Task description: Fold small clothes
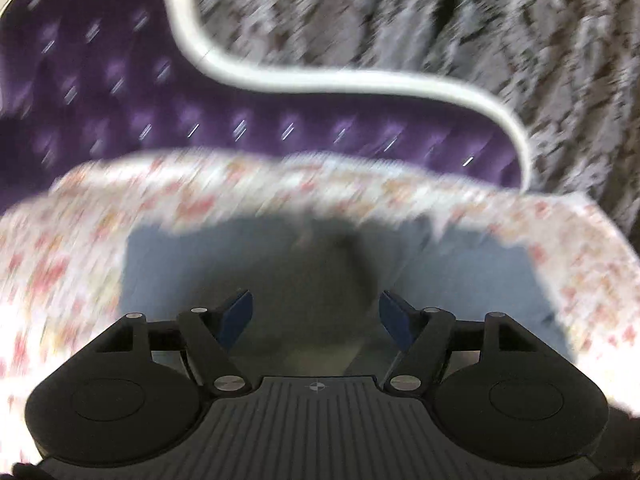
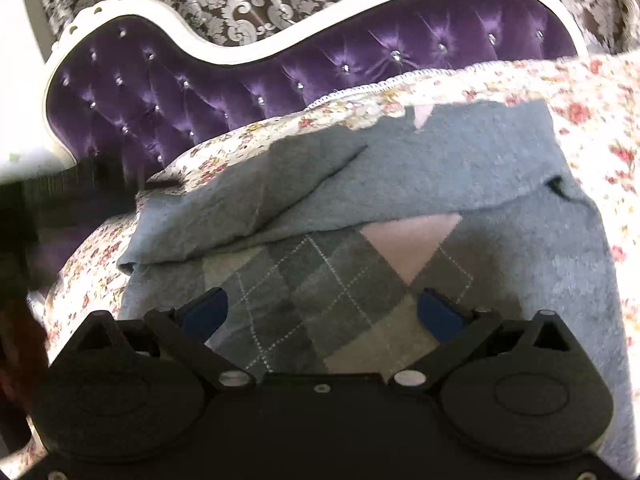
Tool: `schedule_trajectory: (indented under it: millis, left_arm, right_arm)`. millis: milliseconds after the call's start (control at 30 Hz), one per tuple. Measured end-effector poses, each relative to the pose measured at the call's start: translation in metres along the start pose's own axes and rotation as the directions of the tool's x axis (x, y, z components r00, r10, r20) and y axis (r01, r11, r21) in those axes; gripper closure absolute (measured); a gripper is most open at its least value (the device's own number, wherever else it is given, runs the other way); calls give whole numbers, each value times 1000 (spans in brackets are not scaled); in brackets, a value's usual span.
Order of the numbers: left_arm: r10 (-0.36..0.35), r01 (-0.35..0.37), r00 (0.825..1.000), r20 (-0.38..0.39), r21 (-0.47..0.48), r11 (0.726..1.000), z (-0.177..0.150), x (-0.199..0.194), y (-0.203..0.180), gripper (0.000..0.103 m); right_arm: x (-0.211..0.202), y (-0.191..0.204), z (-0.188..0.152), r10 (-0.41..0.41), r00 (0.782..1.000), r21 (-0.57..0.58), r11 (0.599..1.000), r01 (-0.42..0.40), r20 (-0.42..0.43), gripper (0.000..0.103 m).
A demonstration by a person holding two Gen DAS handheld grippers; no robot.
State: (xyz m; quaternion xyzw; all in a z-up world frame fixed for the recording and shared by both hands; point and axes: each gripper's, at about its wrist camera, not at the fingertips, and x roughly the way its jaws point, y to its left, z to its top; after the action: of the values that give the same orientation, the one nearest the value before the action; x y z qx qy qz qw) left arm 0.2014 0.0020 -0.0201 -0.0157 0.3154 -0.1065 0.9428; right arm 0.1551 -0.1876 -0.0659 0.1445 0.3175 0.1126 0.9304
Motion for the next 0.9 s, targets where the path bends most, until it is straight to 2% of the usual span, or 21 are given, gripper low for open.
schedule_trajectory:
  millis: [133, 200, 233, 267, 300, 367, 467, 633, 733, 800, 833, 900]
  left_arm:
    - [64, -64, 997, -41, -5, 998, -32, 0, 11, 34]
    - [64, -66, 995, -73, -23, 998, -43, 4, 13, 34]
    - [64, -68, 994, -90, -42, 997, -48, 6, 16, 33]
    - [69, -73, 995, -72, -43, 996, -53, 7, 15, 31]
    - [76, -77, 996, -48, -23, 997, -57, 6, 12, 29]
    - [84, -83, 995, -58, 14, 996, -57, 8, 6, 19]
    - [51, -49, 996, -76, 27, 998, -57, 13, 7, 7]
    - [61, -58, 996, -71, 44, 997, -60, 14, 5, 6]
    - [55, -52, 996, -69, 33, 998, -63, 15, 5, 5]
    - [59, -57, 996, -70, 38, 998, -63, 15, 5, 5]
    - [60, -57, 996, -70, 39, 998, -64, 16, 7, 5]
    - [60, -57, 996, -70, 39, 998, -65, 16, 6, 5]
  right_arm:
    - [-7, 9, 15, -36, 998, -88, 995, 40, 49, 2]
    - [-6, 12, 28, -59, 997, -125, 990, 65, 55, 9]
    - [-3, 14, 38, -71, 996, -148, 986, 78, 55, 18]
    - [0, 17, 46, -79, 995, -167, 982, 87, 54, 24]
    - [5, 19, 53, -88, 995, -185, 978, 97, 54, 26]
    - [15, 28, 66, -101, 993, -221, 969, 112, 60, 27]
    - [33, 47, 82, -115, 991, -280, 951, 131, 75, 27]
    - [78, 74, 96, -137, 990, -334, 932, 141, 34, 27]
    - [111, 82, 93, -227, 974, -384, 900, 208, -7, 30]
    - [127, 81, 90, -262, 964, -412, 883, 223, -40, 56]
    - [131, 79, 90, -255, 965, -415, 886, 207, -63, 97]
    - [121, 72, 98, -222, 974, -374, 908, 187, -53, 95]
